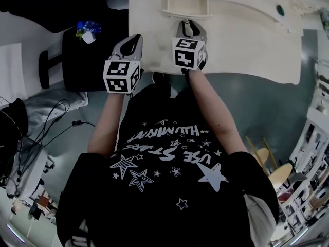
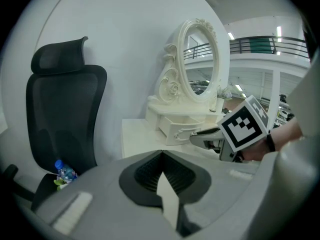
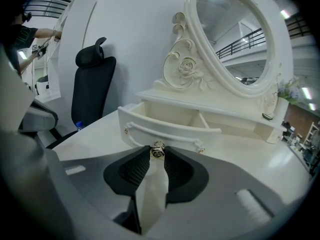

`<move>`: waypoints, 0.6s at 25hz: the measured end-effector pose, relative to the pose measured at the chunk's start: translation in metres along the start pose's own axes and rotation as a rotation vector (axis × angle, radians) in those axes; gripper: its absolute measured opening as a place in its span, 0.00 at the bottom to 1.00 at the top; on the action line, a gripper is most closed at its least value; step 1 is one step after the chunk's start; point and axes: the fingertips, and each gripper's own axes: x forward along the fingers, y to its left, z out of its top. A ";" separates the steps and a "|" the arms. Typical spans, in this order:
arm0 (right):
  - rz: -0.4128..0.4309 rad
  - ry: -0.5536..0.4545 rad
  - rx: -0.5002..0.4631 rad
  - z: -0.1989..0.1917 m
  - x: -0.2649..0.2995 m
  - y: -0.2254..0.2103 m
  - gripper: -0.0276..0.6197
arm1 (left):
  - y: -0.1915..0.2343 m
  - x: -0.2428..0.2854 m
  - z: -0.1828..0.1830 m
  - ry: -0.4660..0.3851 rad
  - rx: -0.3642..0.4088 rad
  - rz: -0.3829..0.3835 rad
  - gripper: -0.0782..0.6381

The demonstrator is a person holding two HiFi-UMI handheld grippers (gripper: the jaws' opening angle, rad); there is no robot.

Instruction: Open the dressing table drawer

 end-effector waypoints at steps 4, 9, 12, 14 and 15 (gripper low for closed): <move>-0.003 -0.006 -0.001 0.002 -0.003 0.000 0.23 | 0.001 -0.004 0.002 -0.004 -0.001 0.008 0.11; 0.016 -0.008 -0.010 0.003 -0.004 -0.001 0.23 | 0.001 -0.008 0.002 -0.011 -0.012 0.029 0.11; 0.044 -0.025 -0.023 0.008 -0.006 0.000 0.29 | -0.001 -0.012 0.005 -0.022 -0.019 0.047 0.11; 0.072 -0.035 -0.032 0.011 -0.008 0.000 0.35 | -0.002 -0.015 0.006 -0.027 -0.025 0.065 0.11; 0.087 -0.035 -0.036 0.013 -0.010 0.000 0.35 | -0.003 -0.016 0.007 -0.029 -0.030 0.076 0.11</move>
